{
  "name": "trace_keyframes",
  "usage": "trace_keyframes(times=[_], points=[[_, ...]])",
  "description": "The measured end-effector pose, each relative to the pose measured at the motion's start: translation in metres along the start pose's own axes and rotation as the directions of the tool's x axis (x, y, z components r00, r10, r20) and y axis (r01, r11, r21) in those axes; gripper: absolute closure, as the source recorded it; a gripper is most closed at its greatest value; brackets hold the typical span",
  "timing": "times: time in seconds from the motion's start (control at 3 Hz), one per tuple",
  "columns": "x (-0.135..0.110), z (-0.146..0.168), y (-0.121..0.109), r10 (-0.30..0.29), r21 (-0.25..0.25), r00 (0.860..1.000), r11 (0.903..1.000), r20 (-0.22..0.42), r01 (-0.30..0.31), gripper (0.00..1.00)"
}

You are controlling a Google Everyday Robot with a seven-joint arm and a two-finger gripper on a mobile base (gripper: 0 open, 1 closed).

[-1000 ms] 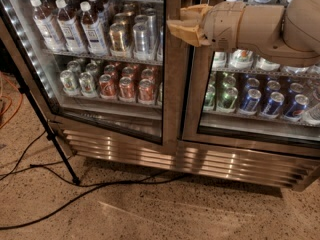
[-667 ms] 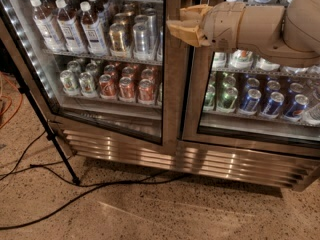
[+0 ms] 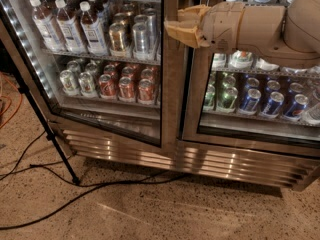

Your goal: Open left fridge door

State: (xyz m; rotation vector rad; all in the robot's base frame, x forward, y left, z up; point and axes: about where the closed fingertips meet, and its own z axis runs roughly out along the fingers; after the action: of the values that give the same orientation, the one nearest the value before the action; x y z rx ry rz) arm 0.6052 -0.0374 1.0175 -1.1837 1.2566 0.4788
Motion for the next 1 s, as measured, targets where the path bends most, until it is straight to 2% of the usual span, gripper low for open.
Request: trace_keyframes(times=[1.0], points=[[-0.009, -0.0027, 0.0141, -0.001, -0.028, 1.0, 0.9996, 0.021, 0.002, 1.0]])
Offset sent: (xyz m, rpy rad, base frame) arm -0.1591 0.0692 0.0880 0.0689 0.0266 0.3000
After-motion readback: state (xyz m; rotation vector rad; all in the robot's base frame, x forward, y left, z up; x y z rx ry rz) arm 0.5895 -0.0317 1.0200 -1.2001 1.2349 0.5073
